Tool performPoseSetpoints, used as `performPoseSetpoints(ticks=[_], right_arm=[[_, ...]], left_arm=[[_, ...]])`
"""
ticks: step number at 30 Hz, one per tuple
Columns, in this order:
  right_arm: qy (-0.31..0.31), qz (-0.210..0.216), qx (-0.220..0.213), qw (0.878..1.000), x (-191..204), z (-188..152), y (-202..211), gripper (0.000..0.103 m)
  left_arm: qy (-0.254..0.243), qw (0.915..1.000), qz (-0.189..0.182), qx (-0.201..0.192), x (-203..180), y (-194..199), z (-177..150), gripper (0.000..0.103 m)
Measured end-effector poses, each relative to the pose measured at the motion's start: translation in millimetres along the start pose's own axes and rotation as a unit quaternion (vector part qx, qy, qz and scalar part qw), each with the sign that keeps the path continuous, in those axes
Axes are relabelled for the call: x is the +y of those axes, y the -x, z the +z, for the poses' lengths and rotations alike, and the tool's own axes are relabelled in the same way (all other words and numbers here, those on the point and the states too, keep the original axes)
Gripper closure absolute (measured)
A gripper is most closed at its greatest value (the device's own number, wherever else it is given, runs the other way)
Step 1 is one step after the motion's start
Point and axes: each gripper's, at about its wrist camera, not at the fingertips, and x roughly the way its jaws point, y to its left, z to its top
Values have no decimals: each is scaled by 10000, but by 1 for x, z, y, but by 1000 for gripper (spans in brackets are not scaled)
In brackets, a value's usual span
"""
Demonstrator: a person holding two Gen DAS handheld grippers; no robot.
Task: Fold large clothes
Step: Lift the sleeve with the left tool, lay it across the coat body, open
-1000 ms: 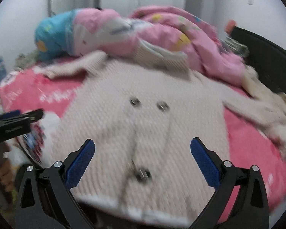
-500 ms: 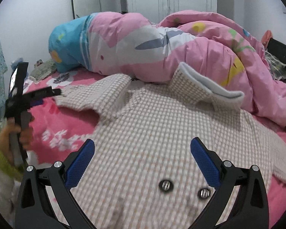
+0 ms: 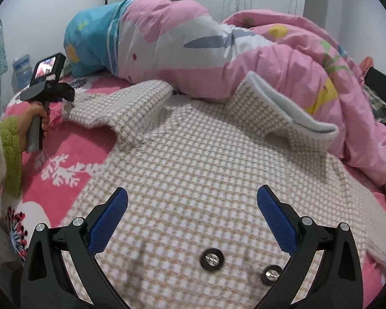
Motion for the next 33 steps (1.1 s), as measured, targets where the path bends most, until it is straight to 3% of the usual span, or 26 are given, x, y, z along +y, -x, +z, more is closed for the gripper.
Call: performPoseSetpoints(ticks=[3, 5, 7, 10, 13, 15, 16, 18, 19, 23, 26, 33], right_arm=[[-142, -58, -88, 9998, -11, -9, 18, 7], [-230, -127, -147, 9995, -19, -16, 32, 8], [-352, -222, -209, 9989, -28, -23, 48, 8], [-622, -390, -251, 9970, -48, -40, 73, 8], [-817, -579, -158, 9948, -65, -59, 89, 8], [-868, -719, -27, 9936, -77, -74, 93, 8], [-876, -779, 74, 9931, -83, -82, 92, 8], [-903, -862, 325, 9916, -94, -95, 85, 8], [-925, -851, 499, 9908, -100, -103, 79, 8], [-1100, -743, 923, 9868, -115, -125, 59, 8], [-1183, -565, 1111, 9851, -119, -136, 43, 8], [-1268, -405, 1272, 9829, -117, -151, 23, 6]], left_arm=[[-419, 9971, -395, -493, -27, 52, 1, 90], [-723, 9892, -965, -833, -53, 103, -2, 91], [-977, 9741, -1715, -1106, -84, 159, -11, 91], [-1313, 9385, -2942, -1245, -135, 235, -37, 91], [-1641, 9058, -3780, -983, -189, 276, -75, 89], [-1836, 8947, -3998, -767, -219, 286, -100, 87], [-1943, 8883, -4126, -539, -236, 286, -118, 81], [-1985, 8823, -4268, -40, -255, 280, -146, 58], [-1969, 8833, -4253, 115, -259, 277, -158, 39], [-2049, 8921, -4027, -31, -246, 274, -192, 20], [-2076, 8983, -3869, 146, -226, 259, -207, 19], [-1795, 9304, -3131, 635, -170, 196, -210, 19]])
